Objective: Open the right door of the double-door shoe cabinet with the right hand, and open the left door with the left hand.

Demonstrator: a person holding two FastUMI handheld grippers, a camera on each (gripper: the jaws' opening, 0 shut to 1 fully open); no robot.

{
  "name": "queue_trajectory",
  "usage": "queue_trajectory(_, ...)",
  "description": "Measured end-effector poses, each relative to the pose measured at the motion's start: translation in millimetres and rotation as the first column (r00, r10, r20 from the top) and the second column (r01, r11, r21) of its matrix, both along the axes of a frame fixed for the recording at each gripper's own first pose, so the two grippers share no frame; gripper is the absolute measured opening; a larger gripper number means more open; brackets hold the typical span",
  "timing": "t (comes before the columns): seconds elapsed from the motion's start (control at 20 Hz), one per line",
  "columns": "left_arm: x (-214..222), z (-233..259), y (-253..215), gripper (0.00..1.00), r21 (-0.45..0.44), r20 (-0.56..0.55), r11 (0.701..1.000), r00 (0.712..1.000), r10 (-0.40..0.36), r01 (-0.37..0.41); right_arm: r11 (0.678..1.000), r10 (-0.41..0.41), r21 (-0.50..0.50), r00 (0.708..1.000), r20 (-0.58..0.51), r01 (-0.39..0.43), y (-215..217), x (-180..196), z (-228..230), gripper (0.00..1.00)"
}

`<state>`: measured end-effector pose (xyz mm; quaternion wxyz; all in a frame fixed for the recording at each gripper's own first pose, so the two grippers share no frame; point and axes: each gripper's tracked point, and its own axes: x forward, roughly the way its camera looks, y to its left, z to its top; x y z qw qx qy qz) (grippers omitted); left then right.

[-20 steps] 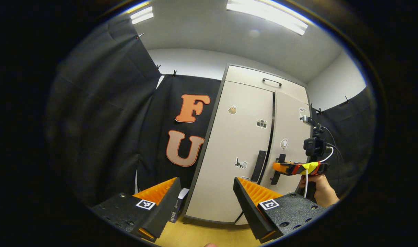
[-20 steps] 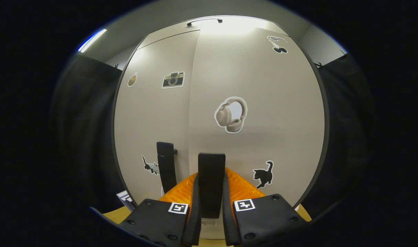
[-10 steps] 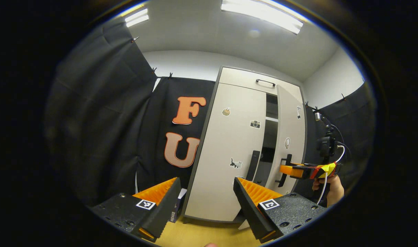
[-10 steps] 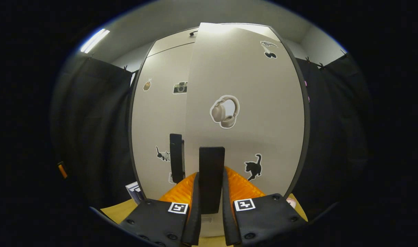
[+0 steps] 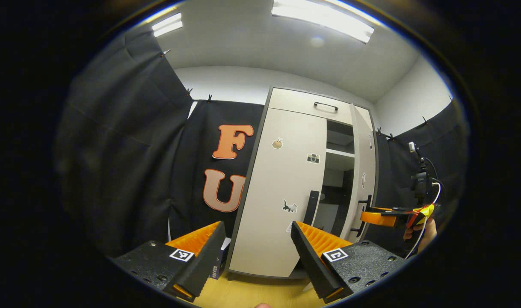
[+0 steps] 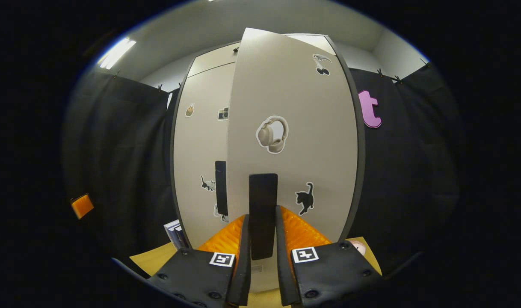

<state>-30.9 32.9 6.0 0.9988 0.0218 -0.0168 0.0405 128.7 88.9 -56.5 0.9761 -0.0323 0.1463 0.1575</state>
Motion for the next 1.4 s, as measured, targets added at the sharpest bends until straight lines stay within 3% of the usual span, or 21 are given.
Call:
queue_trajectory(0.05, 1, 0, -2, 0.94, -0.006, -0.001, 1.000, 1.000, -0.006, 0.006, 0.998, -0.030, -0.059, 0.999, 0.018, 0.031, -21, -16, 3, 0.09)
queue_trajectory(0.1, 3, -1, -7, 0.94, -0.014, 0.000, 1.000, 1.000, -0.021, 0.021, 0.984, -0.072, -0.157, 0.993, 0.097, 0.087, -51, -16, 14, 0.07)
queue_trajectory(0.15, 6, -1, -12, 0.94, -0.023, 0.002, 0.999, 0.999, -0.043, 0.044, 0.970, -0.109, -0.195, 0.979, 0.172, 0.143, -71, -19, 30, 0.09)
queue_trajectory(0.35, 12, -12, -25, 0.94, -0.102, -0.021, 0.990, 0.995, -0.101, 0.099, 0.992, -0.122, 0.012, 0.983, 0.140, 0.122, -53, -31, 54, 0.10)
queue_trajectory(0.5, 14, -20, -26, 0.92, -0.136, -0.040, 0.982, 0.990, -0.134, 0.128, 0.986, -0.164, 0.049, 0.977, 0.138, 0.158, -42, -8, 55, 0.09)
queue_trajectory(0.65, 9, -22, -8, 0.95, -0.083, -0.044, 0.993, 0.995, -0.085, 0.081, 0.988, -0.141, 0.081, 0.984, 0.111, 0.133, -11, 23, 45, 0.17)
queue_trajectory(0.75, 9, -22, 8, 0.95, -0.050, -0.047, 0.998, 0.998, -0.043, 0.041, 0.990, -0.116, 0.088, 0.990, 0.086, 0.108, 12, 45, 30, 0.41)
queue_trajectory(0.8, 8, -22, 11, 0.95, -0.045, -0.049, 0.999, 0.998, -0.028, 0.026, 0.991, -0.113, 0.082, 0.991, 0.075, 0.107, 19, 57, 22, 0.39)
queue_trajectory(0.95, 6, -23, 28, 0.94, -0.047, -0.052, 0.999, 0.999, 0.005, -0.007, 0.988, -0.136, 0.075, 0.990, 0.041, 0.133, 33, 89, 1, 0.46)
queue_trajectory(1.1, 4, -21, 41, 0.95, -0.030, -0.049, 0.999, 0.998, 0.040, -0.041, 0.985, -0.148, 0.085, 0.989, 0.003, 0.148, 39, 114, -17, 0.57)
queue_trajectory(1.4, 2, -22, 57, 0.94, -0.009, -0.049, 0.996, 0.995, 0.086, -0.086, 0.978, -0.183, 0.107, 0.983, 0.010, 0.181, 41, 145, -19, 0.57)
